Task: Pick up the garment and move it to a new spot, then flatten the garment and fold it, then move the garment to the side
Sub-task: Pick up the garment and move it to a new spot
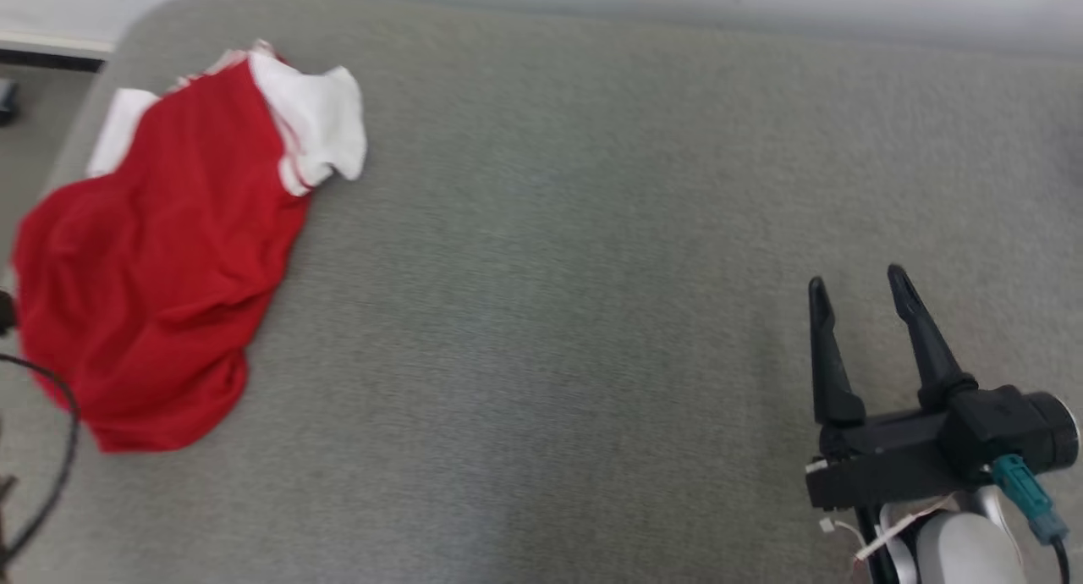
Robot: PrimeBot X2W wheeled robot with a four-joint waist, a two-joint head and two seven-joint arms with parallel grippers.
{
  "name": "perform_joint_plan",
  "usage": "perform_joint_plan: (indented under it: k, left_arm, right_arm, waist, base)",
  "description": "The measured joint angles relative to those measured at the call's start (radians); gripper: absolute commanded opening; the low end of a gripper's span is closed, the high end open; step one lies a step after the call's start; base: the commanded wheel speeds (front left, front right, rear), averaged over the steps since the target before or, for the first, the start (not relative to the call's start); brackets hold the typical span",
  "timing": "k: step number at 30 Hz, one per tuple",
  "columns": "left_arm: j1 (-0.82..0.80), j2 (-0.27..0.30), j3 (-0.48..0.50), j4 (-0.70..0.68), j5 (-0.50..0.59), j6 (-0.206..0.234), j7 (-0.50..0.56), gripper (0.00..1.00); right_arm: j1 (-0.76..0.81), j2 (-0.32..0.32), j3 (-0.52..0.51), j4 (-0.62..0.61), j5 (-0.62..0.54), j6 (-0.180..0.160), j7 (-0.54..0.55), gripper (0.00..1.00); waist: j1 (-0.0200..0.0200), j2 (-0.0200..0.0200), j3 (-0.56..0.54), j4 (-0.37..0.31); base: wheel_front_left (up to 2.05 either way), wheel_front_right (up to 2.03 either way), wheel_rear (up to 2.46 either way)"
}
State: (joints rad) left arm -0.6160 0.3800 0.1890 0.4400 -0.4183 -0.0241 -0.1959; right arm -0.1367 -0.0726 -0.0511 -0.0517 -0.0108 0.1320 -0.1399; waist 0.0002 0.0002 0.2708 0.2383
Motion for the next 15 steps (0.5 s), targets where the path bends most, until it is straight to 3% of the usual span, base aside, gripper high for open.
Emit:
perform_joint_plan:
  k: [7,15]
  left_arm:
    - [-0.120,0.098,0.002,0.199,-0.029,-0.048,0.091,1.00]
    - [-0.198,0.139,-0.056,0.424,-0.061,-0.091,0.244,1.00]
  right_arm:
    - [-0.038,-0.014,0.024,-0.053,-0.010,0.000,0.009,1.00]
    - [-0.049,-0.012,0.021,-0.062,-0.010,0.000,0.009,1.00]
  waist:
    - [0.0000,0.0000,0.098,-0.097]
    - [0.0000,0.0001,0.180,-0.180]
  base:
    - [0.00,0.00,0.00]
    - [0.00,0.00,0.00]
